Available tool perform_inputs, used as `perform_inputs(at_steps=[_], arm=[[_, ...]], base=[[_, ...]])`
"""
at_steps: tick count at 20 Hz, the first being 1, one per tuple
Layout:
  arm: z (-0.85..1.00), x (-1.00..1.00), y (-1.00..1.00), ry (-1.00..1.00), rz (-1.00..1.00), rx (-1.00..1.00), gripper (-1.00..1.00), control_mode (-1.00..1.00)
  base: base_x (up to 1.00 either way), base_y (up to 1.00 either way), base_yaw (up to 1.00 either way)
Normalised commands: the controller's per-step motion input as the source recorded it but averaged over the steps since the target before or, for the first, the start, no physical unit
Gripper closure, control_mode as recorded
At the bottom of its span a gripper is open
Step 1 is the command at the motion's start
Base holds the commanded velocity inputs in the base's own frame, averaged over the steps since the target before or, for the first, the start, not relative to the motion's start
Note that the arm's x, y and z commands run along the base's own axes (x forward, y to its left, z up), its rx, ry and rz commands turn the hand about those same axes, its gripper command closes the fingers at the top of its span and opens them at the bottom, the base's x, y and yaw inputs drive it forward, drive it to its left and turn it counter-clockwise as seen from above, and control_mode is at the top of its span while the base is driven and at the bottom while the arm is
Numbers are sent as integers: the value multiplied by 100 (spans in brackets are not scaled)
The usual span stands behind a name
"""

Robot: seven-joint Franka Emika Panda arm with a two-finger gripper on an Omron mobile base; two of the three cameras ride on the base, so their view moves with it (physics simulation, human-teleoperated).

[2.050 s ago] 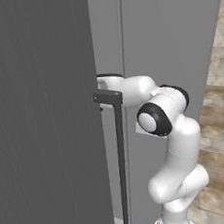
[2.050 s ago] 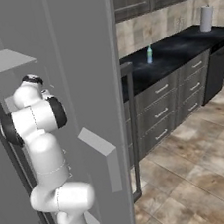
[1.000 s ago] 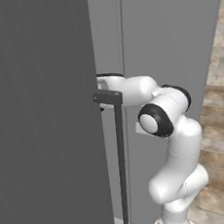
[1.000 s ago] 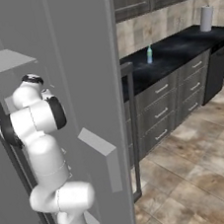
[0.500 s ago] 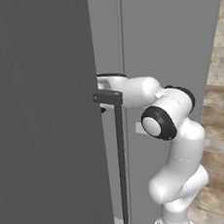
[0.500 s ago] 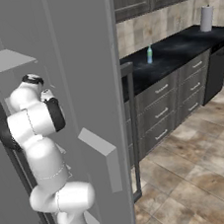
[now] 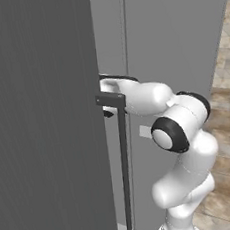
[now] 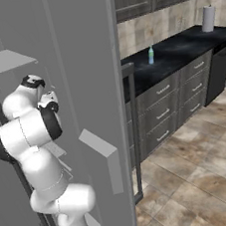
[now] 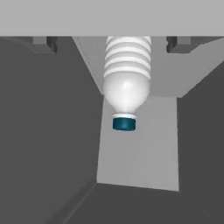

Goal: Take the bottled waters from the counter and place them in the freezer to freeze. Close the freezer door after placing the bottles.

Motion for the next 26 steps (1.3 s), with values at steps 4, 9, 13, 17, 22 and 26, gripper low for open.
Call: perform_inputs(at_steps=[4, 9, 13, 17, 22, 26], arm=[[18, 0, -84, 0, 0, 10, -100, -100], [31, 0, -76, 0, 0, 13, -100, -100], [32, -1, -70, 0, 0, 10, -100, -100], [37, -26, -59, -2, 0, 2, -100, -100], [37, -76, -38, -11, -2, 0, -100, -100], [32, -89, -31, -12, -4, 0, -100, -100]], base=[[0, 0, 0], [0, 0, 0], [0, 0, 0], [0, 0, 0], [0, 0, 0], [0, 0, 0]])
